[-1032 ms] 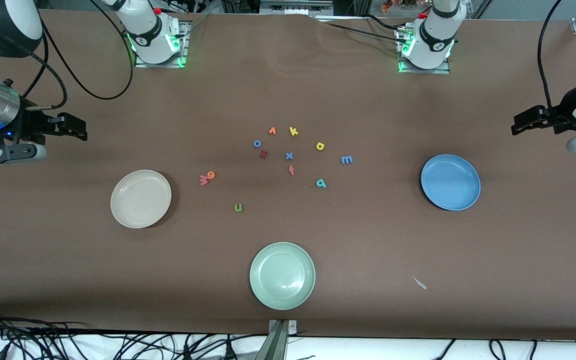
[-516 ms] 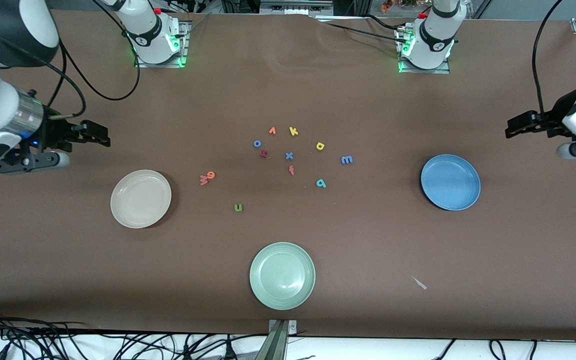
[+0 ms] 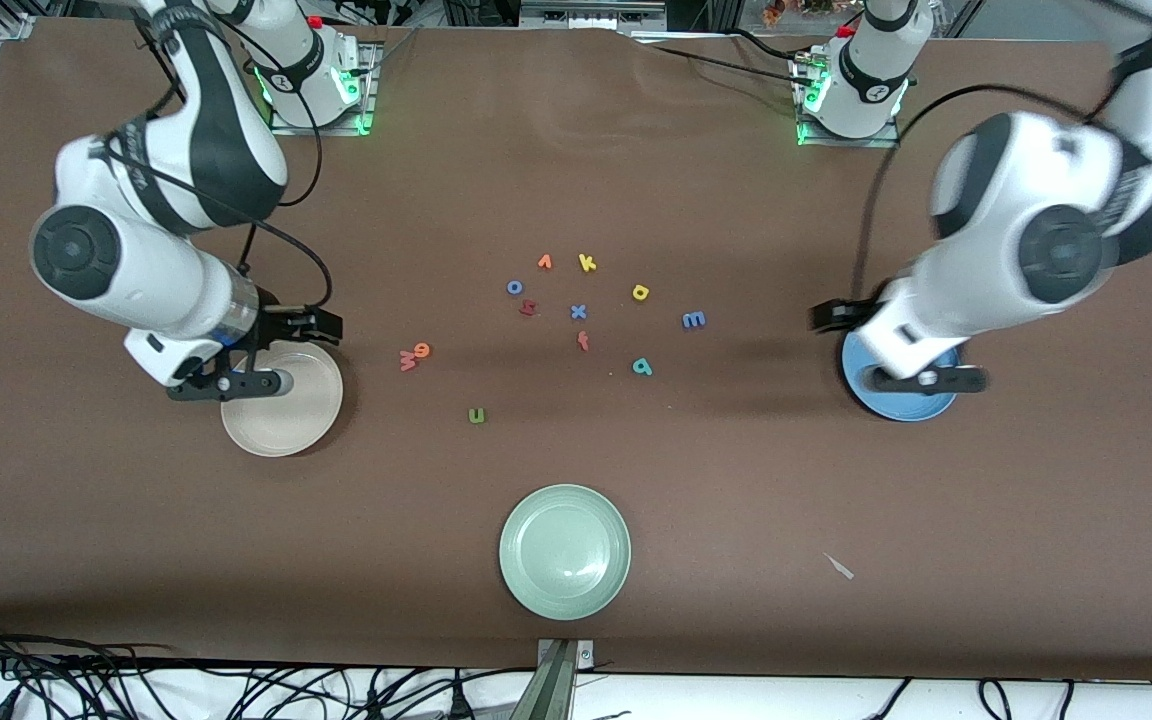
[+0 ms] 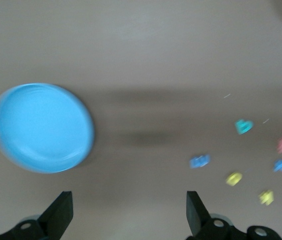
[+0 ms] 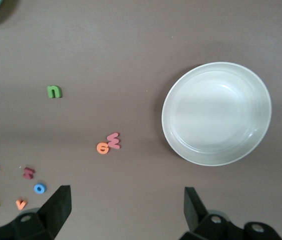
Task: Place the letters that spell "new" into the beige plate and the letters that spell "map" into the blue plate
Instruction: 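Move the right gripper and the left gripper toward the letters, then grasp the pink w with the right gripper while the left gripper grasps the cyan b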
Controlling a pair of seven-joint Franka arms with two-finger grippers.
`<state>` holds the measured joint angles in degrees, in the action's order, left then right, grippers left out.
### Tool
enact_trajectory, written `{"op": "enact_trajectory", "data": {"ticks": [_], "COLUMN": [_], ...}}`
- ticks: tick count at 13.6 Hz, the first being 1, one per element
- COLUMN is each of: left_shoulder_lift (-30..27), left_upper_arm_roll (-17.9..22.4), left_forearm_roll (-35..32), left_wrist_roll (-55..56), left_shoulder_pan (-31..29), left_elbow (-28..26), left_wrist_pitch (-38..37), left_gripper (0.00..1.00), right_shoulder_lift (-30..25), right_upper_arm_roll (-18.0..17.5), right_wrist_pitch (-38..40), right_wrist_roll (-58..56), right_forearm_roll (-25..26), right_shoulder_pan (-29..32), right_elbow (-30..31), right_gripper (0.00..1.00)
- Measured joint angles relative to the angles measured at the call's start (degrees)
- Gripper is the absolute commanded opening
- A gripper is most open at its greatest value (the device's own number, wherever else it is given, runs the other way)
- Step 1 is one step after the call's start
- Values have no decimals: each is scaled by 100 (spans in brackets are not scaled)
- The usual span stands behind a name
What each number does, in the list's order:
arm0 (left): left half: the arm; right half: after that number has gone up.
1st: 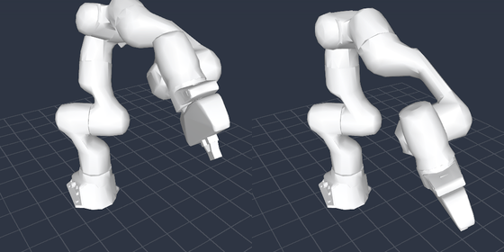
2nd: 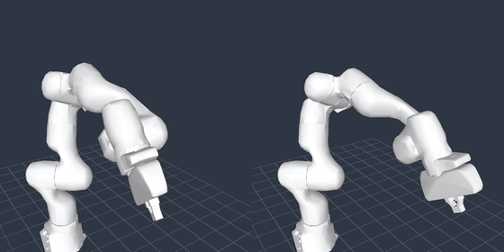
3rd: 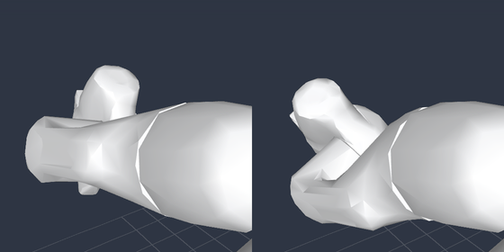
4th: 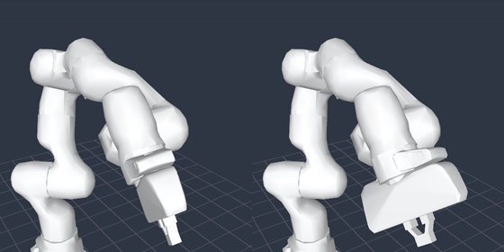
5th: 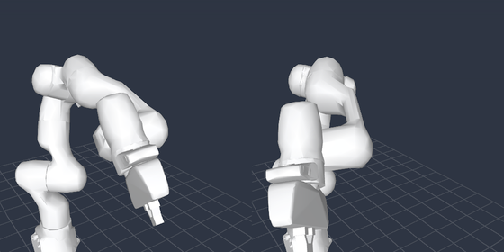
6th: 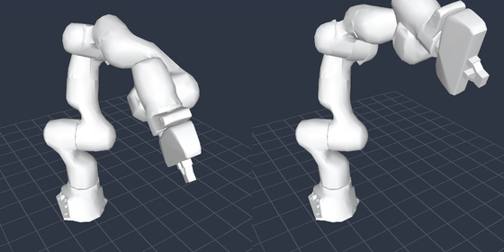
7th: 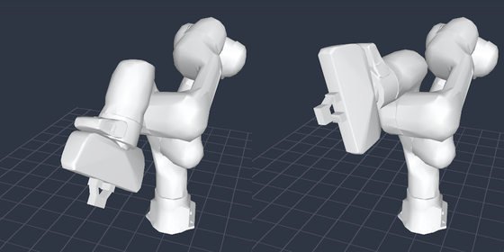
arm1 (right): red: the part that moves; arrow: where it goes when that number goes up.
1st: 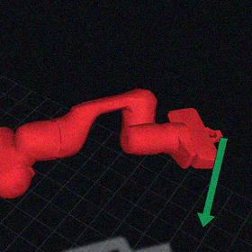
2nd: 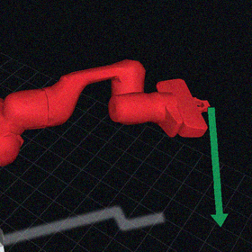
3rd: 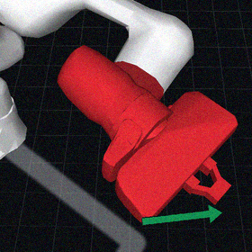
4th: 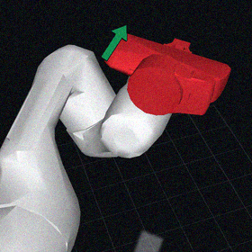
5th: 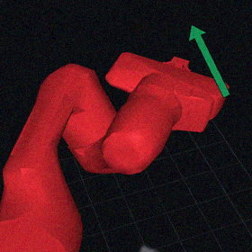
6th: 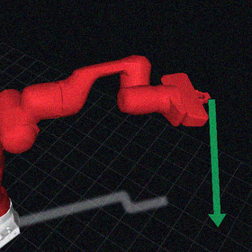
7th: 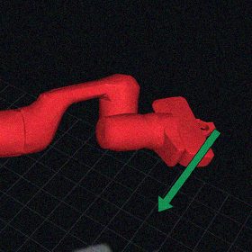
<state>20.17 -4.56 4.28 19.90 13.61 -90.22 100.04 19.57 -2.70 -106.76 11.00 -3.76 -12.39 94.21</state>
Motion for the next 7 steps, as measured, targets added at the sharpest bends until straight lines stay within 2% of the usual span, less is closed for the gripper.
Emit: {"op": "enact_trajectory", "data": {"ticks": [4,7], "left_shoulder_lift": [826,1419], "left_upper_arm_roll": [-11,-8], "left_forearm_roll": [117,213], "left_wrist_roll": [1583,2447], "left_shoulder_pan": [832,1099], "left_elbow": [-3,3], "left_wrist_pitch": [1491,2482], "left_gripper": [100,100], "right_shoulder_lift": [82,128], "right_upper_arm_roll": [-2,-7], "right_wrist_pitch": [-1026,-1844], "right_wrist_roll": [569,1256], "right_forearm_roll": [-1,53], "right_shoulder_pan": [-228,-656], "right_elbow": [887,1510], "right_gripper": [100,100]}}
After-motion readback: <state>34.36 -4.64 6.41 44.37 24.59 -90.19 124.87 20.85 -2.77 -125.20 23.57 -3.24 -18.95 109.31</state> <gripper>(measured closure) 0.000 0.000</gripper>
